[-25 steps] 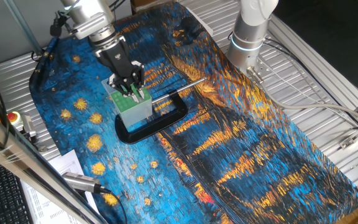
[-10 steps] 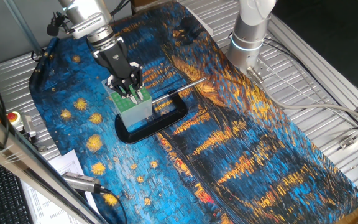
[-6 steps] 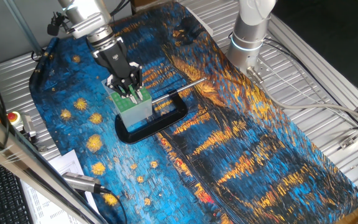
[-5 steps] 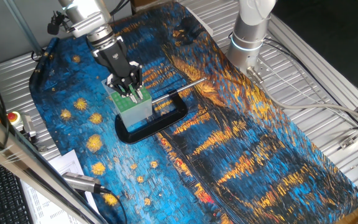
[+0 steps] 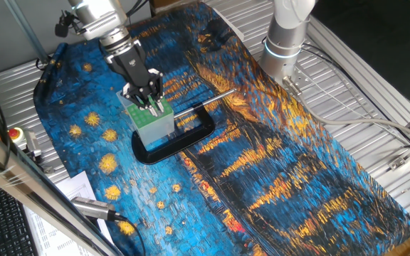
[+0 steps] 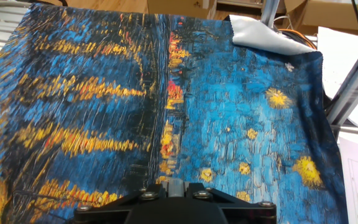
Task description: Insert a large pipette tip into the holder for large pipette tips
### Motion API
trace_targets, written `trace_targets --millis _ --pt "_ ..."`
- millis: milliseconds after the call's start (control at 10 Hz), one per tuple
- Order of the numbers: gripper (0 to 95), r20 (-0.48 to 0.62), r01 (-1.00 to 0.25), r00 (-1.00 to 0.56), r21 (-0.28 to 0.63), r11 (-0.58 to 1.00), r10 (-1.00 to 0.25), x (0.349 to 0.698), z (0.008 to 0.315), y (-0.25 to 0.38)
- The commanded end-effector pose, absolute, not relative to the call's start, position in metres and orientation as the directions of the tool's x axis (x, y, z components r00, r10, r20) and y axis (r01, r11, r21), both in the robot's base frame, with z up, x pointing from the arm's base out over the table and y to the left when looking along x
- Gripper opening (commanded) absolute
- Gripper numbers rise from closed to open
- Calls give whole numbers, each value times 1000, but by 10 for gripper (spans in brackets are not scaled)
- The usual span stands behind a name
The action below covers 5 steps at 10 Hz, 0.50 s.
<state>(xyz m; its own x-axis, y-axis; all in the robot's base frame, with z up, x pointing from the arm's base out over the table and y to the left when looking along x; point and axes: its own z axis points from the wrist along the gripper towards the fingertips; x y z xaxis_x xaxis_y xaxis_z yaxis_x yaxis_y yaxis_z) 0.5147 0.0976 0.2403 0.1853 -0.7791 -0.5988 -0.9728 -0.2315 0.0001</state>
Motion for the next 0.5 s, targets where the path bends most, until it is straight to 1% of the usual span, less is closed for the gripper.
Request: trace_targets --millis 100,500 --pt "0 -603 -972 191 -6 -235 -774 513 241 96" --pt "0 -623 -972 192 -15 -233 -759 511 242 93"
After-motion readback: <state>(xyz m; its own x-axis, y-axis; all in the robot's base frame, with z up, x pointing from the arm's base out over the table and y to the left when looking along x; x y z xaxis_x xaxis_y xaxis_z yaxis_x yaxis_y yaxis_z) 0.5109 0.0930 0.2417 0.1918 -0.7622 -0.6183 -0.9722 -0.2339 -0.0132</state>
